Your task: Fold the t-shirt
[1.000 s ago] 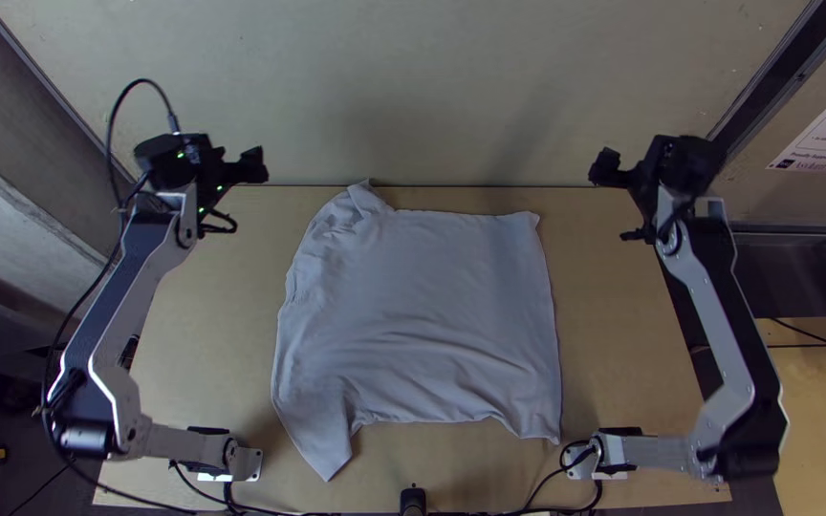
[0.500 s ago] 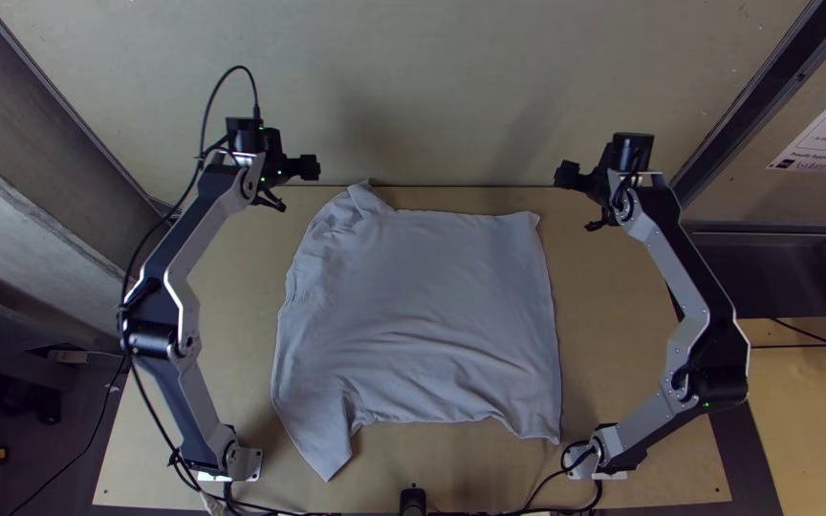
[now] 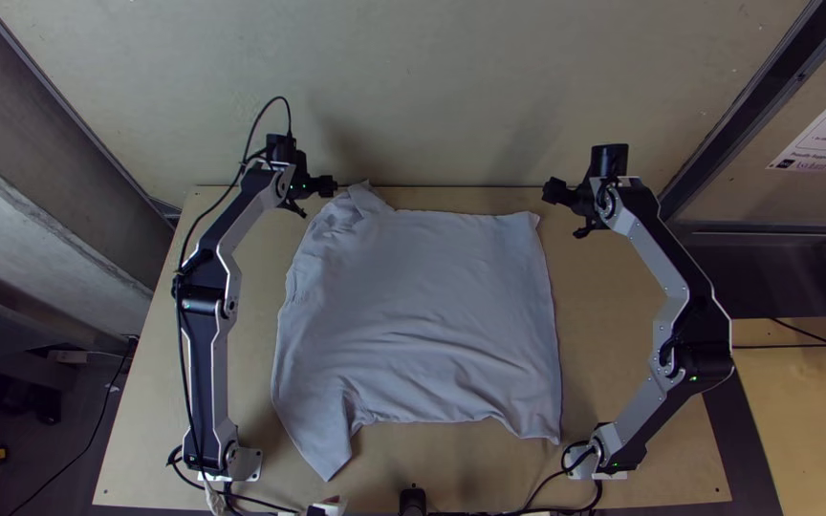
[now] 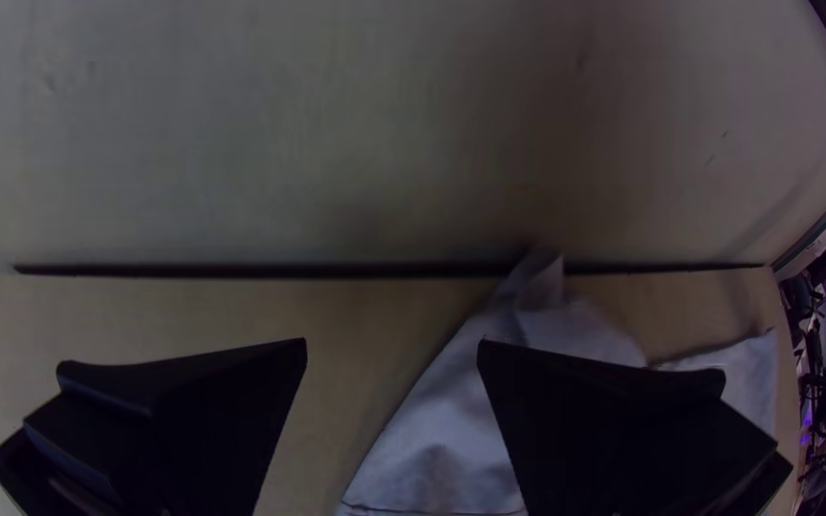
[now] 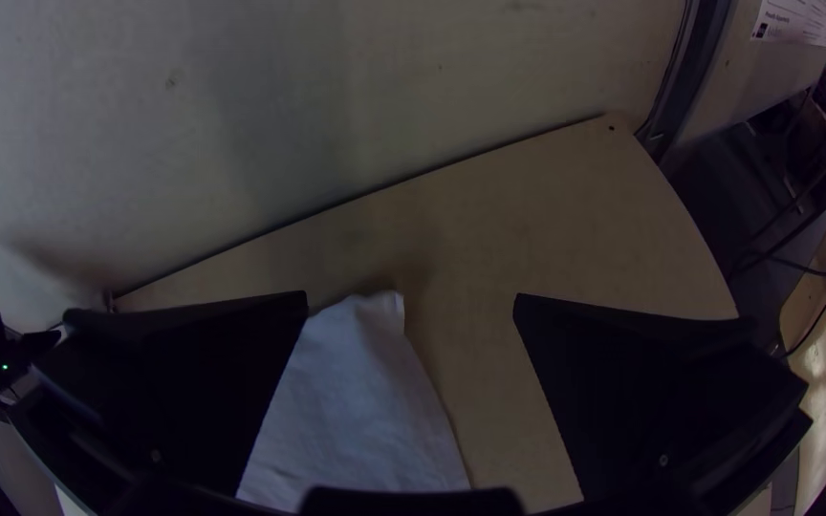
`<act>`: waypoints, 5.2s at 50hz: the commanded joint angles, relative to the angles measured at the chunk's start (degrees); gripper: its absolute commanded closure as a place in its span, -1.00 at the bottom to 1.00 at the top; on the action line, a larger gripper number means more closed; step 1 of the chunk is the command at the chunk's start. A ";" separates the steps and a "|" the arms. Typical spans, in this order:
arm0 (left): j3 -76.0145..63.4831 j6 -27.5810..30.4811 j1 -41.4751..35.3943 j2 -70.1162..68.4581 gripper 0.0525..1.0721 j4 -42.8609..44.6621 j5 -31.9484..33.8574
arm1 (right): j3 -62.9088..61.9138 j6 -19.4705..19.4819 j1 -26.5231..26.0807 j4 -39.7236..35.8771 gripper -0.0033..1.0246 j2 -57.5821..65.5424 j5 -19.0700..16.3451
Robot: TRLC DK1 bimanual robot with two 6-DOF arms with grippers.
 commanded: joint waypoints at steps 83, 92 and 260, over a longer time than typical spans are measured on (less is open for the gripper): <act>1.77 1.20 -2.51 -0.36 0.95 -5.50 -0.90 | 34.39 6.22 2.87 -20.79 -0.44 33.73 -1.66; 1.68 1.29 -1.89 -0.45 0.95 -5.94 -0.90 | 36.58 5.95 3.22 -21.32 0.09 36.02 -1.66; -71.27 -2.66 0.57 -46.33 0.94 16.13 -0.90 | -17.47 -0.11 9.64 -6.46 0.94 1.12 8.98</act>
